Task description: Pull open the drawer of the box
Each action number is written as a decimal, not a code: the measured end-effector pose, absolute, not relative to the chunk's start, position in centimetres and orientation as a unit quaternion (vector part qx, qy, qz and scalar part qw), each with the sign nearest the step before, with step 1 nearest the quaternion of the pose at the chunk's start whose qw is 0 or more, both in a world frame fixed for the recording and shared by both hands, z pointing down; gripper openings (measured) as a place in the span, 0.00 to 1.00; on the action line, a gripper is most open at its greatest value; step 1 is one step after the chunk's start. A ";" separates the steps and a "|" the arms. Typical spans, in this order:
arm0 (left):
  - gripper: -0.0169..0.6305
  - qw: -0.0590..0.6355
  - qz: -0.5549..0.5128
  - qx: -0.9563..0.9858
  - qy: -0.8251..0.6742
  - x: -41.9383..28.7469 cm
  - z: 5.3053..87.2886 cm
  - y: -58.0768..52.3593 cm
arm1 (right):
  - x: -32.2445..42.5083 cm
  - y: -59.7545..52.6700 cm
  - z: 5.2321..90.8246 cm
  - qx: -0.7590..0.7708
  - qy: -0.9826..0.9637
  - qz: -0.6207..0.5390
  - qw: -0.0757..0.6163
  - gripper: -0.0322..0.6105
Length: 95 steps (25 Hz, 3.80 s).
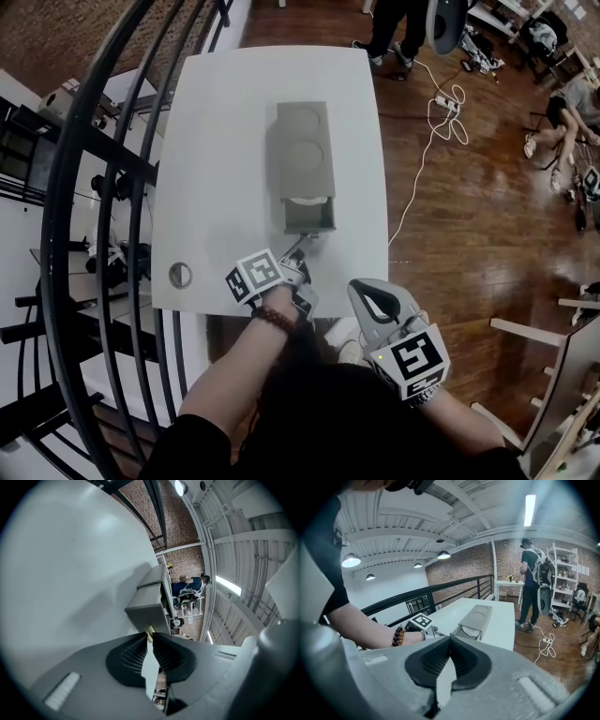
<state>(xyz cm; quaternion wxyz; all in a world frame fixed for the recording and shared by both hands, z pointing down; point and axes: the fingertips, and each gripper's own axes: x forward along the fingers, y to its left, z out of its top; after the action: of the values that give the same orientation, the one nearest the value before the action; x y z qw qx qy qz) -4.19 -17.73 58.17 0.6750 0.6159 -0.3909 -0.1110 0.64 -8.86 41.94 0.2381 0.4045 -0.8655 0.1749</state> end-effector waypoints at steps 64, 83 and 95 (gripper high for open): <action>0.11 0.680 -0.140 0.571 -0.438 -4.7 60.1 -7.7 | 3.4 -3.5 41.3 0.360 -0.897 0.141 0.215 0.04; 0.15 0.652 -0.127 0.586 -0.465 -4.9 59.1 -7.5 | 4.3 -3.2 39.5 0.366 -0.903 0.118 0.192 0.04; 0.05 0.565 -0.106 0.664 -0.478 -3.3 53.3 -5.5 | 6.1 -0.3 37.9 0.363 -0.914 0.100 0.153 0.04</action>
<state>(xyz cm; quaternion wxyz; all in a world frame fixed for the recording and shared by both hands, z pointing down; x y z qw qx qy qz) -3.33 -5.50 53.33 0.5650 0.6643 -0.4778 -0.1058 6.07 -0.32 37.91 0.1532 0.3633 -0.9136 0.0998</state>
